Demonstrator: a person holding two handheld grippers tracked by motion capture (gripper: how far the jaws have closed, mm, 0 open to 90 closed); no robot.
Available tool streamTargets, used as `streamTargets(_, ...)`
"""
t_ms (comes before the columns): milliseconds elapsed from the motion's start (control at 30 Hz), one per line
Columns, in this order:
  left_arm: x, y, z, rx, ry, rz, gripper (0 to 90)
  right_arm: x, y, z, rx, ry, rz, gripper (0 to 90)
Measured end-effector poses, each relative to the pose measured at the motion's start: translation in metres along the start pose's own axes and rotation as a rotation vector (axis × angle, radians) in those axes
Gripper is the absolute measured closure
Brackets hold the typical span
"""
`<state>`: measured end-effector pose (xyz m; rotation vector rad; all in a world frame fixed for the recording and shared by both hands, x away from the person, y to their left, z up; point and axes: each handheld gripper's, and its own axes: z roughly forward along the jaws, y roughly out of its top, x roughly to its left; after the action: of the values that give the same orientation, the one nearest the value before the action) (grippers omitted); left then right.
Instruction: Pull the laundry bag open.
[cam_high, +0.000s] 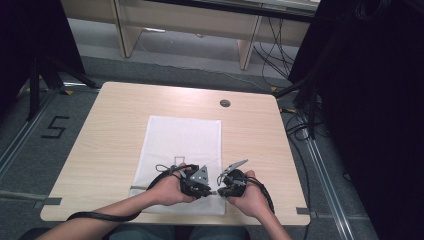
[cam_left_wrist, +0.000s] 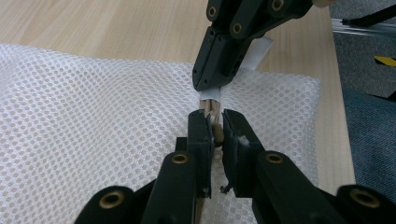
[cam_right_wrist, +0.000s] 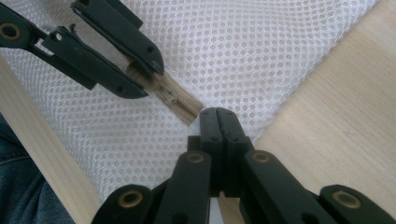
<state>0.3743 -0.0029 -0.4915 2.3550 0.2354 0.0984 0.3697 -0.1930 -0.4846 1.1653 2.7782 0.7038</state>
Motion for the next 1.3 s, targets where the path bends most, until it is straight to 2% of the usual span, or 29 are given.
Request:
streamTargets(33,0.0013,0.0,-0.001,-0.002,-0.002,0.015,81.6,0.0,0.0,0.0001,0.0,-0.001,0.0,90.0)
streamTargets(133,0.0005,-0.0015,-0.003,-0.004,-0.002,-0.006,81.6,0.0,0.0,0.0001,-0.001,0.0,0.002,90.0)
streamTargets(167,0.0017,-0.0017,-0.004,-0.002,0.001,0.014,81.6,-0.0001,0.0,0.0001,0.0,0.0,0.0,90.0)
streamTargets(200,0.0018,-0.0021,-0.0047,0.002,0.005,0.011,81.6,-0.0002,0.0001,0.0001,-0.001,0.001,0.002,90.0)
streamTargets(233,0.0008,-0.0028,-0.0043,-0.008,0.002,-0.008,81.6,-0.0002,0.0001,0.0,-0.001,0.001,0.002,90.0)
streamTargets(500,0.0011,-0.0034,-0.0043,-0.008,-0.001,-0.004,81.5,-0.0003,0.0002,0.0001,-0.001,0.001,0.004,90.0)
streamTargets(667,0.0013,-0.0035,-0.0053,-0.003,0.0,0.02,81.6,-0.0008,0.0001,0.0002,-0.003,0.002,0.005,90.0)
streamTargets(767,0.0014,-0.0047,-0.007,-0.007,-0.002,0.002,81.6,-0.0007,0.0,0.0002,-0.003,0.003,0.005,90.0)
streamTargets(1200,0.0023,-0.0058,-0.0095,-0.008,0.002,0.014,81.6,-0.0007,0.0,0.0002,-0.004,0.002,0.005,90.0)
streamTargets(1233,0.0019,-0.0063,-0.0099,-0.01,-0.005,0.0,81.5,-0.0007,0.0,0.0002,-0.004,0.002,0.005,90.0)
streamTargets(1300,0.0017,-0.0066,-0.0098,-0.01,-0.004,0.004,81.6,-0.0007,0.0,0.0002,-0.003,0.002,0.005,90.0)
